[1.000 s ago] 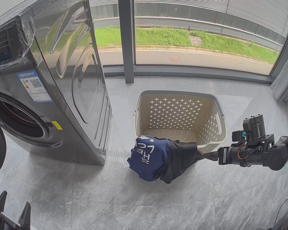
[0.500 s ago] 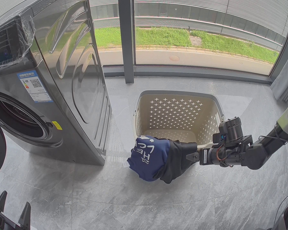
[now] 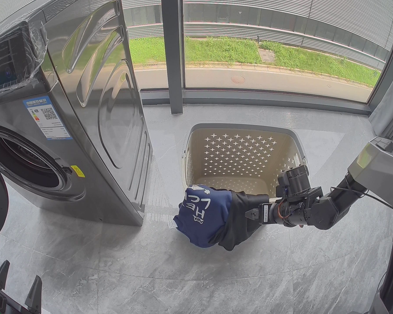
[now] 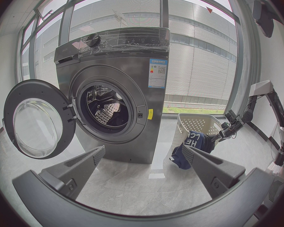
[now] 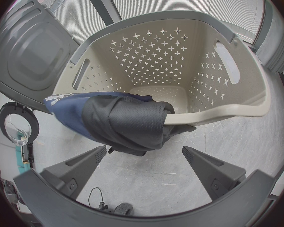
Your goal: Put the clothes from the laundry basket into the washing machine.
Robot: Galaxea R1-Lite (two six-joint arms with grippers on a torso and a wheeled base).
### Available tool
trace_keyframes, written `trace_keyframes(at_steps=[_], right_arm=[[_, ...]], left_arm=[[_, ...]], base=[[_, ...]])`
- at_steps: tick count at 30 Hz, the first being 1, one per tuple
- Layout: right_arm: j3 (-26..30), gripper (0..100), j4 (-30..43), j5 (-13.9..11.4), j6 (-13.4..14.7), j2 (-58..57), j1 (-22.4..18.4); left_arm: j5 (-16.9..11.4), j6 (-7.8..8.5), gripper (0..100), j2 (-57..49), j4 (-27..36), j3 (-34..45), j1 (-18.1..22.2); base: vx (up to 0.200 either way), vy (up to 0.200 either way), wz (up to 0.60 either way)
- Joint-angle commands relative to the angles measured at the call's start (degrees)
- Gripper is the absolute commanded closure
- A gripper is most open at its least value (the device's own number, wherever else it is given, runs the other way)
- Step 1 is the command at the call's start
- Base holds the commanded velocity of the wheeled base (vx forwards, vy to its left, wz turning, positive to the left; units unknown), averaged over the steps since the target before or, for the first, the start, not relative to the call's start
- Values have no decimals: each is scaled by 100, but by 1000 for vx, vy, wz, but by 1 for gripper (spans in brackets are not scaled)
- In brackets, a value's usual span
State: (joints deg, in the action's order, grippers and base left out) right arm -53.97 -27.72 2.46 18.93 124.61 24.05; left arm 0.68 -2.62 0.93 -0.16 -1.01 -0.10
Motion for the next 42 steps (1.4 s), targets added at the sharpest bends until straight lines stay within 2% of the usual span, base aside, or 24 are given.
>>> trace_keyframes(at_steps=[1,12,13,17,22,29,32,42], right_arm=[[-325,0,-5,26,14,415,-23],[-703,0,-5,17,76,608,29],[-738,100,-5,17,111,626,29],[-808,100,-5,17,199,626,29],[-624,100,-76,0,199,511,47],[123,100,-76,-53,190,-719,91],[431,100,-84,-106,207,-1273,240],[1011,100,-84,-62,216,-2415,583]], left_arm=[[2,-2,0,-66,-2,101,1],[11,-2,0,-66,-2,101,1],[2,-2,0,-66,-2,101,1],[2,-2,0,-66,-2,101,1],[2,-2,0,-66,-2,101,1],[2,-10,0,-66,-2,101,1],[11,-10,0,-66,-2,101,1],[11,-10,0,-66,-2,101,1]], base=[[0,0,0],[0,0,0],[0,0,0],[0,0,0],[0,0,0],[0,0,0],[0,0,0],[0,0,0]])
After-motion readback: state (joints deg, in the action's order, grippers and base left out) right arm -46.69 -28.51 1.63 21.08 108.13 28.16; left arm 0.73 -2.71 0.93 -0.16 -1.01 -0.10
